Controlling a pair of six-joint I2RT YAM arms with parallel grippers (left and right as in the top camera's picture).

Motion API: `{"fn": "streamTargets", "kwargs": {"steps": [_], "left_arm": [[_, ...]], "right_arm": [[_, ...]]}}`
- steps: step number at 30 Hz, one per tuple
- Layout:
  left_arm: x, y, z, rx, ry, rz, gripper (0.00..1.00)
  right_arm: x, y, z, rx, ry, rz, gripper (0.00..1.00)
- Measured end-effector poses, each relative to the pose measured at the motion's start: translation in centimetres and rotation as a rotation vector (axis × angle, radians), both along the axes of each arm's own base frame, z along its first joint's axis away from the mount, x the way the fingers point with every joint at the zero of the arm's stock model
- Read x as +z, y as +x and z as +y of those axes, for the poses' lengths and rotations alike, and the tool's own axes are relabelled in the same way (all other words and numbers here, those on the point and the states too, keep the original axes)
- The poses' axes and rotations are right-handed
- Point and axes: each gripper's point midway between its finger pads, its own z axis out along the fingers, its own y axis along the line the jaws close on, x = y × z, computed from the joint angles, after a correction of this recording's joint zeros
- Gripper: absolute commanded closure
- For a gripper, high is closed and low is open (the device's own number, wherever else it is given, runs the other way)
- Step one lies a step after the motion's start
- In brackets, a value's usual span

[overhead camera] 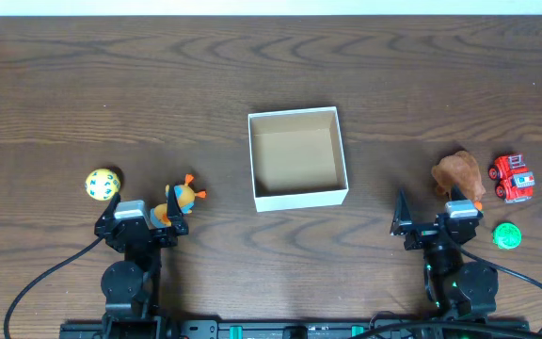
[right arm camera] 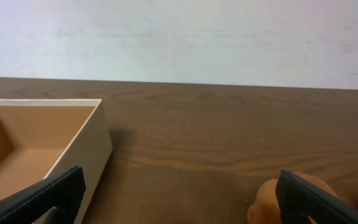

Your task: Pack container

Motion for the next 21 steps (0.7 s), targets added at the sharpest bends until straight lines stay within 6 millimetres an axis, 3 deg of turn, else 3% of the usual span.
{"fn": "streamTargets", "kwargs": {"steps": [9,14,18,21], "left_arm": [[-0.2,-0.1,-0.3,-0.011,-0.032,0.020,0.02],[-1.4,-1.0,-0.3,-0.006,-0.053,0.156,0.02],[0.7,-1.7,-0.2,0.000,-0.073,0.215,0.02],[3.8,-1.8,-0.2,0.008,-0.102,0.232,0.02]], "right_arm": [[-0.4,0.0,0.1,-0.002,0.067,0.024,0.01],[-1.3,-0.2,0.0,-0.010,0.102,0.115,0.01],[-0.4,-0.5,0.0,-0.016,0.106,0.193,0.01],[2.0,-0.4,0.0,-0.019,0.106,0.229,0.01]]}}
